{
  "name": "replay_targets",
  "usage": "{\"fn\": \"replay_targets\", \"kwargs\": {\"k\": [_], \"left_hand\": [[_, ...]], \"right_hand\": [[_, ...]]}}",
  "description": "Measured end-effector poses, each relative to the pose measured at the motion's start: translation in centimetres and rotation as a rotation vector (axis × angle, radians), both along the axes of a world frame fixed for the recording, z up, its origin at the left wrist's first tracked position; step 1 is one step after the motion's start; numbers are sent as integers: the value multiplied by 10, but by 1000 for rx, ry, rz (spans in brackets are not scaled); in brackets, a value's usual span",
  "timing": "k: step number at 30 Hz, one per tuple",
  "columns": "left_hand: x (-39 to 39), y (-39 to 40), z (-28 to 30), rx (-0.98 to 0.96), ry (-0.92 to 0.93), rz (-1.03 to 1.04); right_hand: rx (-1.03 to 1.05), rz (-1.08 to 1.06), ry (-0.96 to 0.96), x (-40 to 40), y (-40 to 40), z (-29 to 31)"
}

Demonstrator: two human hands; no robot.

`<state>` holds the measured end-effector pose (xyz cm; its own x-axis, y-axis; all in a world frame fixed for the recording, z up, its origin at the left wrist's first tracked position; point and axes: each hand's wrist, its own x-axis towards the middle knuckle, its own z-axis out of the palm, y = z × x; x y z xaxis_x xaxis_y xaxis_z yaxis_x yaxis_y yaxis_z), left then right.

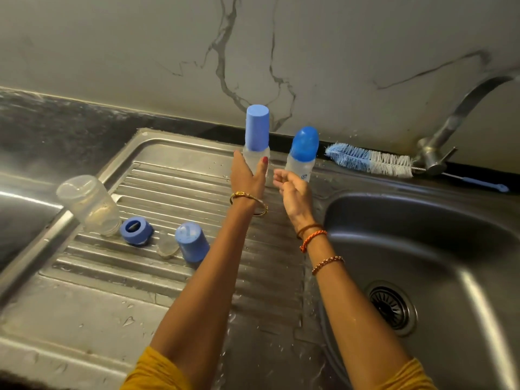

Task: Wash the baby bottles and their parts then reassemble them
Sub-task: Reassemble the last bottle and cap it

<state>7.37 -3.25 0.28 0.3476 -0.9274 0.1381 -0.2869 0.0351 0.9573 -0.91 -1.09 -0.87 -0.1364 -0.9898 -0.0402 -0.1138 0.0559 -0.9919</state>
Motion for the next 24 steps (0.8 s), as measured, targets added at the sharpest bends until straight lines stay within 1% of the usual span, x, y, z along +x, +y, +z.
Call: {"fn": "replay_targets", "kwargs": {"k": [2, 6, 8, 10, 12, 15, 17, 18, 21, 23, 24], "left_hand": [[-3, 19, 18, -30, -44, 19], [5, 61, 50, -206, -157, -20], [18, 81, 62, -299, -172, -27], [39, 100, 69, -358, -137, -9], [70, 113, 70, -372, -84, 22], [112, 123, 62, -378, -16, 152], [146, 131, 54, -365, 23, 247], [161, 134, 51, -335, 41, 293], [214, 135, 40, -166, 97, 394], [240, 129, 30, -62, 207, 385], [254, 125, 27, -7, 281, 349]], "right_hand": [[-74, -44, 106, -3, 17, 10], [-292, -182, 188, 2, 53, 37], [-401, -244, 223, 11, 69, 49], [-461, -244, 254, 24, 85, 59], [-446, -178, 237, 43, 103, 65], [-353, -12, 186, 71, 125, 69], [-324, 59, 142, 104, 140, 70], [-308, 88, 132, 120, 142, 71], [-206, 147, 133, 176, 141, 69], [-146, 164, 152, 203, 131, 63], [-137, 164, 192, 218, 125, 60]]}}
